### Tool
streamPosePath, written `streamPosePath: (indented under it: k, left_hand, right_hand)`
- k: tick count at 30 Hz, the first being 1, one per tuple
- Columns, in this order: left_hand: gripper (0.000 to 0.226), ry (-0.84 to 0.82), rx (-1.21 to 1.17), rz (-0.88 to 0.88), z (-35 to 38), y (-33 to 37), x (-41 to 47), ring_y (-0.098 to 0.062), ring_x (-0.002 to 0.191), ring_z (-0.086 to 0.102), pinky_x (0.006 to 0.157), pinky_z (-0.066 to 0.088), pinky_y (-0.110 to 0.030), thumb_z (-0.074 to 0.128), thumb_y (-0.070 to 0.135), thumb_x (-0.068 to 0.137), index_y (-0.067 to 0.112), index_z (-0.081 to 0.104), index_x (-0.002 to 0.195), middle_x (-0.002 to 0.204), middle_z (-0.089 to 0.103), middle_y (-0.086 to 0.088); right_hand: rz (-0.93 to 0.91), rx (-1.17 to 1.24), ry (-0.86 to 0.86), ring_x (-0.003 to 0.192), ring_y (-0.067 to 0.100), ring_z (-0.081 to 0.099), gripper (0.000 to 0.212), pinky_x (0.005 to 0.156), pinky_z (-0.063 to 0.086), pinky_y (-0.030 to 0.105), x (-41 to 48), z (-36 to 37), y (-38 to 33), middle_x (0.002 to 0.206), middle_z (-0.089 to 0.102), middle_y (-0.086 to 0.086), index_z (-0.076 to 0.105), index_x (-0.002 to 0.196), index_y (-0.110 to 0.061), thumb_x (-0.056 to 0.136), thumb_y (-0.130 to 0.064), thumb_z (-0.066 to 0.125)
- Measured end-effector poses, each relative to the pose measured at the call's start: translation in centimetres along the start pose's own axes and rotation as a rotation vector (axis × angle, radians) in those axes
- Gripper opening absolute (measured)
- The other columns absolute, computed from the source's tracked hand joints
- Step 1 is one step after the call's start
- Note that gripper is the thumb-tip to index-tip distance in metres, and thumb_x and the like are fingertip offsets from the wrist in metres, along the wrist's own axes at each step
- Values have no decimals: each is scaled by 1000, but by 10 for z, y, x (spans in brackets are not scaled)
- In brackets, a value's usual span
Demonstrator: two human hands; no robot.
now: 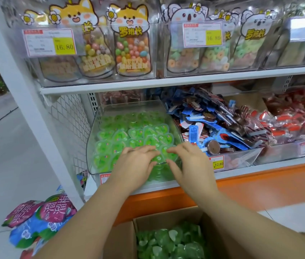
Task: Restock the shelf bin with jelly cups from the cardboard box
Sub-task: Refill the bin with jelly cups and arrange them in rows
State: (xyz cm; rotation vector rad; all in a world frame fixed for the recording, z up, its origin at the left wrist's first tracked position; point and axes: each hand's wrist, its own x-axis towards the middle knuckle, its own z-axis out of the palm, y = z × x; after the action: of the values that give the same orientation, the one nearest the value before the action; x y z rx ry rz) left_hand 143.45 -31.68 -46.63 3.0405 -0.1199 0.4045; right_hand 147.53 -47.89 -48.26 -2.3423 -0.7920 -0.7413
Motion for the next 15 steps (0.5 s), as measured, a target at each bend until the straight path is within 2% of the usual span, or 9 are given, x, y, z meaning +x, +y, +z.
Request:
streamPosePath:
  k: [1, 2, 4, 7, 11, 13, 15]
  left_hand:
    - [41, 8, -1, 3, 0, 0, -1, -6, 135, 34, 104, 22, -26, 39, 38, 99, 37, 40, 140, 150, 33, 17]
    - [40, 18, 2, 4, -1, 0, -1, -7, 135, 35, 105, 22, -27, 39, 38, 100, 36, 41, 140, 150, 34, 16]
    - [40, 20, 9, 7, 0, -1, -2, -8, 136, 35, 108, 21, -30, 38, 38, 100, 33, 43, 140, 151, 33, 13]
    - [42, -13, 50, 4, 4, -2, -3, -7, 138, 31, 113, 16, -30, 33, 38, 102, 32, 38, 142, 154, 27, 11]
    - [42, -1, 72, 4, 7, -3, 0, -7, 139, 29, 114, 13, -31, 31, 37, 102, 32, 37, 143, 154, 26, 11]
    - [42, 9, 75, 6, 8, -3, 1, -6, 139, 29, 114, 13, -30, 30, 38, 102, 32, 37, 143, 154, 26, 12]
    - [42, 15, 76, 3, 9, -3, 0, -7, 140, 28, 114, 13, -31, 30, 37, 102, 32, 36, 143, 154, 27, 11]
  right_hand:
    - [-153, -165, 26, 76, 20, 58, 26, 63, 44, 31, 0, 1, 3, 92, 65, -5, 69, 95, -23, 71, -26, 79]
    - [-229, -269, 30, 76, 23, 58, 31, 63, 43, 31, 0, 2, 7, 97, 68, -4, 72, 96, -23, 67, -27, 81]
    - [-265, -381, 33, 74, 25, 57, 31, 64, 38, 31, 0, 8, 16, 102, 71, -5, 74, 93, -23, 65, -28, 83]
    - [-275, -452, 33, 71, 24, 55, 30, 65, 25, 32, 2, 17, 25, 102, 72, -5, 75, 95, -23, 66, -25, 83]
    - [-302, -471, 42, 73, 24, 55, 32, 65, 25, 33, 5, 21, 28, 104, 72, -4, 75, 99, -22, 68, -23, 82]
    - [-324, -452, 63, 76, 24, 54, 26, 66, 26, 34, 3, 22, 29, 106, 72, -3, 74, 102, -20, 76, -24, 73]
    - [-327, -436, 52, 80, 23, 49, 30, 66, 25, 34, 1, 21, 29, 108, 71, -2, 72, 105, -17, 83, -31, 56]
